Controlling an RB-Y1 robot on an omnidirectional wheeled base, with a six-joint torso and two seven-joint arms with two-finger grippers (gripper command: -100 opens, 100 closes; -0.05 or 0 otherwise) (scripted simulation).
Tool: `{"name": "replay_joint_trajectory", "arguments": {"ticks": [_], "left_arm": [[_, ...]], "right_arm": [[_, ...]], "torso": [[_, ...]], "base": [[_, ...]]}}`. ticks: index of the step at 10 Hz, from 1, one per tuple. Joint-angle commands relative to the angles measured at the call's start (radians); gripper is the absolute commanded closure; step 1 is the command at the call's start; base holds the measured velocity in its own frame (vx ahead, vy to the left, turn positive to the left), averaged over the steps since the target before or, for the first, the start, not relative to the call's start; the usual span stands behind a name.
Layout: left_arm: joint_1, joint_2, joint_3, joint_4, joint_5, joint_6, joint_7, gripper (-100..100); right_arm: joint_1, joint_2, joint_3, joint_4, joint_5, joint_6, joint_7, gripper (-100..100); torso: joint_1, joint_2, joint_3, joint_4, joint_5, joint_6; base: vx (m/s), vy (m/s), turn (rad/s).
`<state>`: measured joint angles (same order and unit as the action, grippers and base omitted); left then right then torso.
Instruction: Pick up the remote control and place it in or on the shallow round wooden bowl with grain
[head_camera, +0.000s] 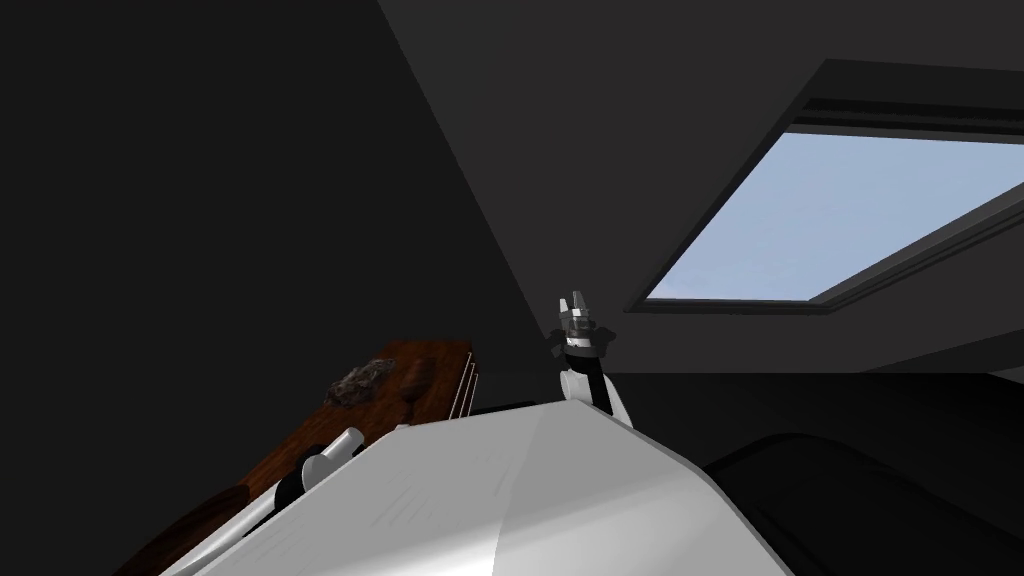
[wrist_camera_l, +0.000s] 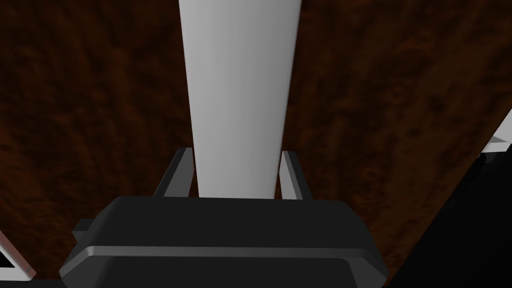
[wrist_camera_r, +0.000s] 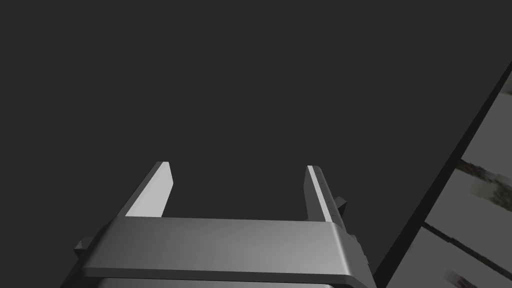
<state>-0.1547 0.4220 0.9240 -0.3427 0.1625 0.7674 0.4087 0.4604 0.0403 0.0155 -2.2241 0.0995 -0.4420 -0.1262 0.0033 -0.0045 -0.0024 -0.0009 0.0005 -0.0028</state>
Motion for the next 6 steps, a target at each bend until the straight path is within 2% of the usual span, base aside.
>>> {"name": "replay_joint_trajectory", "arguments": {"ticks": [1, 2, 4, 5, 6], "left_arm": [[0.0, 0.0, 0.0, 0.0, 0.0, 0.0, 0.0, 0], [0.002, 0.011, 0.011, -0.026, -0.005, 0.033, 0.0, 100], [0.002, 0.011, 0.011, -0.026, -0.005, 0.033, 0.0, 100], [-0.004, 0.033, 0.025, -0.036, -0.011, 0.069, 0.0, 100], [-0.004, 0.033, 0.025, -0.052, -0.011, 0.069, 0.0, 100]], "right_arm": [[0.0, 0.0, 0.0, 0.0, 0.0, 0.0, 0.0, 0], [0.0, 0.0, 0.0, 0.0, 0.0, 0.0, 0.0, 0], [0.0, 0.0, 0.0, 0.0, 0.0, 0.0, 0.0, 0], [0.0, 0.0, 0.0, 0.0, 0.0, 0.0, 0.0, 0], [0.0, 0.0, 0.0, 0.0, 0.0, 0.0, 0.0, 0]], "torso": [[0.0, 0.0, 0.0, 0.0, 0.0, 0.0], [0.0, 0.0, 0.0, 0.0, 0.0, 0.0], [-0.003, 0.002, 0.001, 0.0, -0.001, 0.0], [-0.002, 0.001, 0.001, 0.0, 0.0, 0.0], [-0.003, 0.002, 0.001, 0.001, -0.001, 0.0]], "base": [[0.0, 0.0, 0.0], [-0.023, -0.04, -0.06], [-0.021, -0.035, -0.019], [-0.027, -0.041, -0.058], [-0.029, -0.038, -0.022]]}}
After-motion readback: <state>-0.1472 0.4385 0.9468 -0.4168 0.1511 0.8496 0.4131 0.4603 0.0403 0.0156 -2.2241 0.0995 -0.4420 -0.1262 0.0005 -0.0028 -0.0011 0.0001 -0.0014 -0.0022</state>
